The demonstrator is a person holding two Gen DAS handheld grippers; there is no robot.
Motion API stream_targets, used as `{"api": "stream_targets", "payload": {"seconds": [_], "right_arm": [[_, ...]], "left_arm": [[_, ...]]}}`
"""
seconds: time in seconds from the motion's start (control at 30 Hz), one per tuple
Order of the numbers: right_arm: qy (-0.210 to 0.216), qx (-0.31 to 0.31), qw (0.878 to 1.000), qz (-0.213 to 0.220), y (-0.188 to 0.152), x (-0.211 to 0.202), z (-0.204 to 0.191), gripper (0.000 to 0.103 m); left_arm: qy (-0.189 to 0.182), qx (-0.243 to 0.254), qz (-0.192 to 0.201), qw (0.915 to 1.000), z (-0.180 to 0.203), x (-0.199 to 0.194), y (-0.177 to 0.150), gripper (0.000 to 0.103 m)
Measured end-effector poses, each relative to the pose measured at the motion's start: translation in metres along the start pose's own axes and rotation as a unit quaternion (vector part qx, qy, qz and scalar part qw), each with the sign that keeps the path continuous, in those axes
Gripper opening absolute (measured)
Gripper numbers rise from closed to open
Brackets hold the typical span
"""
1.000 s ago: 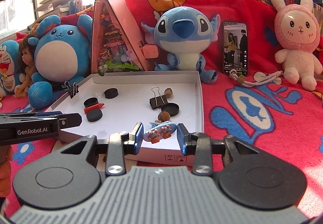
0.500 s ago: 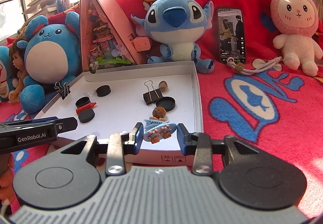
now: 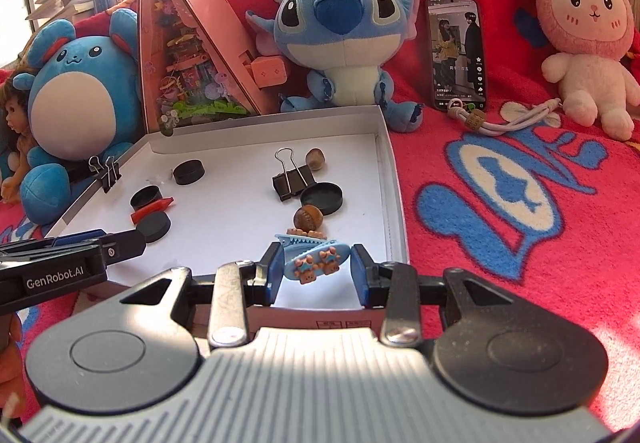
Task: Organize rigid objects
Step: 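Carry the red crayon with the left tool while the right tool carries the hair clip into the box, then open both tools to release the red crayon and the hair clip in the box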
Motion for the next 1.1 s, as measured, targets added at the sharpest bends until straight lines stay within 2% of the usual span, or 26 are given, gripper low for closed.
{"api": "stream_targets", "payload": {"seconds": [0.57,0.67,0.73,0.8,0.87,0.97,1.1], "right_arm": [[-0.014,-0.018,1.0,0.0,0.001,0.014,-0.006,0.042],[-0.013,-0.022,1.0,0.001,0.001,0.013,-0.007,0.047],[-0.01,-0.021,1.0,0.003,0.001,0.012,-0.008,0.058],[-0.011,-0.02,1.0,0.005,0.001,0.011,-0.008,0.059],[-0.011,-0.019,1.0,0.007,0.002,0.01,-0.009,0.064],[-0.011,-0.019,1.0,0.012,0.003,0.007,-0.009,0.066],[-0.012,-0.022,1.0,0.014,0.005,0.005,-0.01,0.067]], "left_arm": [[0.017,-0.008,0.0,0.9998,-0.002,0.016,0.001,0.042],[0.02,-0.005,0.001,0.9998,-0.002,0.014,0.001,0.043],[0.021,-0.002,0.0,0.9998,-0.001,0.013,0.0,0.047],[0.021,0.001,0.003,0.9998,-0.001,0.01,0.001,0.053],[0.021,0.003,0.006,0.9998,-0.001,0.007,0.002,0.061],[0.022,0.004,0.011,0.9997,0.0,0.004,0.004,0.066],[0.023,0.005,0.012,0.9997,-0.001,0.002,0.004,0.067]]}}
Point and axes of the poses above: each gripper's, at about its wrist camera, not at the fingertips, and x roughly the way its jaws point, z to its right, y to its top, the point moved 5 cm from there along x, roughly the way its jaws point, and after that the axes turned 6 degrees about z, right-handed, at the moved point
